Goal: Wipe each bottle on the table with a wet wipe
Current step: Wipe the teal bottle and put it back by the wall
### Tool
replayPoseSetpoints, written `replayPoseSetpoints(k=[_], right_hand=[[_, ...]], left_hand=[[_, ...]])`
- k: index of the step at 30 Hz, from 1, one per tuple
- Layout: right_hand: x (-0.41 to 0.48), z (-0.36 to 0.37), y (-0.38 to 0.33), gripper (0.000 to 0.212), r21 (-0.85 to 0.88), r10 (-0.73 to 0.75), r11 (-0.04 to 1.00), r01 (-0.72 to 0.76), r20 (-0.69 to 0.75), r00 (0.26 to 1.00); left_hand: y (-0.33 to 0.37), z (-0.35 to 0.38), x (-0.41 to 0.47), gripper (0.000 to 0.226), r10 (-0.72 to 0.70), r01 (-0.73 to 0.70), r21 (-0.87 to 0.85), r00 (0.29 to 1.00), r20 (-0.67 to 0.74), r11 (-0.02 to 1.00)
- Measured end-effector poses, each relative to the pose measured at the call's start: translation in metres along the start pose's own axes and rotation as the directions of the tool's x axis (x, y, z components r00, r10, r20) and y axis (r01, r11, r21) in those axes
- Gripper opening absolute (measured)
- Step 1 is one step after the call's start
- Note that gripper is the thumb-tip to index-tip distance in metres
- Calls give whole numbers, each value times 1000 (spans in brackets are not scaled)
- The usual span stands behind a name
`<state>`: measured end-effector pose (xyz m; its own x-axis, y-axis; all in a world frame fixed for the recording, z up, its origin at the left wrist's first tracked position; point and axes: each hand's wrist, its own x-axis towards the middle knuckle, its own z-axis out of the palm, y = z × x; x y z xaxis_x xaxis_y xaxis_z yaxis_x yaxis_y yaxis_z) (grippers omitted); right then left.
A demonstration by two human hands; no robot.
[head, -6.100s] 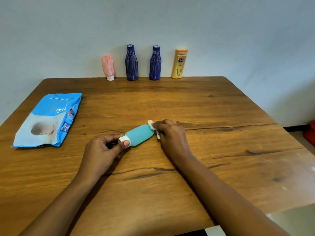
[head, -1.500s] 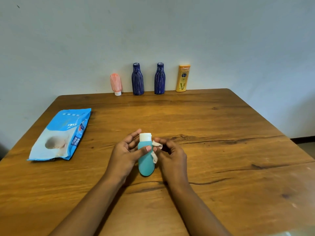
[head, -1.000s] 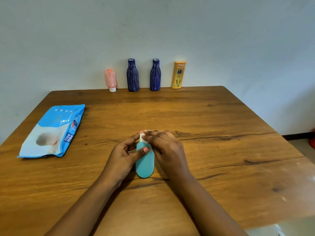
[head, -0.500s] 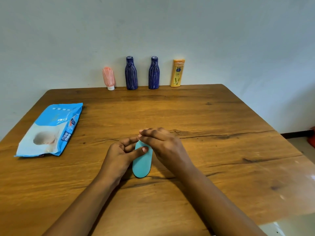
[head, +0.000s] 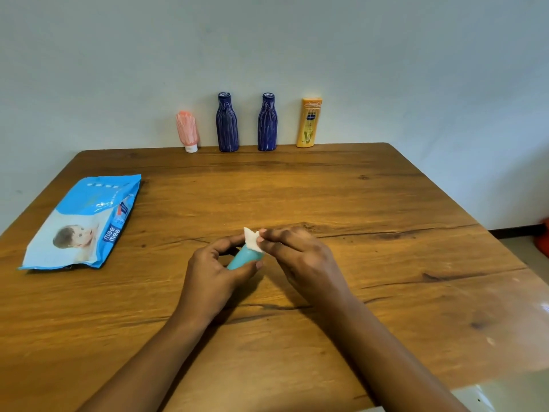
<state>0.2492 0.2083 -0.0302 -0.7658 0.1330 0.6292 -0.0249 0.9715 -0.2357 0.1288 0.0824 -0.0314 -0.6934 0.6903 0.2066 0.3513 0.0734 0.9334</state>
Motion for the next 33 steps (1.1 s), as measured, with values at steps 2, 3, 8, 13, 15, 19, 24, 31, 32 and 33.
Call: replayPoseSetpoints(k=[2, 3, 8, 13, 15, 19, 24, 31, 32, 33], right_hand=[[-12, -4, 6, 26, 14, 20, 1000, -20, 2, 1000], [-15, -7, 9, 25, 28, 41, 999, -40, -26, 999], [1, -14, -2, 25, 94, 132, 989, -116, -188, 973], [-5, -4, -9, 29, 95, 50, 994, -45, -46, 998], [-7, -5, -5, 29, 172, 216, 965, -198, -94, 972], [5, -16, -5, 32, 270, 415, 897, -349, -243, 877], [7, -3, -16, 36, 196, 142, 974, -110, -159, 977], [21, -4, -14, 35, 517, 552, 778, -357, -292, 781], [28, -7, -17, 34, 491, 468, 823, -286, -302, 830], [34, -8, -21, 30, 435, 339, 879, -196, -279, 898]], left_hand=[[-1, -2, 0, 45, 17, -17, -3, 1000, -16, 1000], [-1, -2, 0, 44, 28, -28, 2, 999, -22, 1000], [-2, 1, -4, 41, 60, -60, 6, 998, -22, 998], [-5, -1, -3, 36, 40, -42, -58, 999, -37, 997], [-6, -3, -1, 38, 12, -17, -131, 999, -44, 991], [-6, -1, -1, 37, -7, 3, -156, 1000, -26, 988], [-3, -1, 0, 37, -109, 104, -419, 994, 13, 902], [-2, 0, 3, 84, -269, 315, -676, 947, 176, 666], [-2, -1, 3, 83, -263, 324, -690, 944, 198, 647], [-3, -2, 3, 81, -254, 331, -700, 943, 217, 633]])
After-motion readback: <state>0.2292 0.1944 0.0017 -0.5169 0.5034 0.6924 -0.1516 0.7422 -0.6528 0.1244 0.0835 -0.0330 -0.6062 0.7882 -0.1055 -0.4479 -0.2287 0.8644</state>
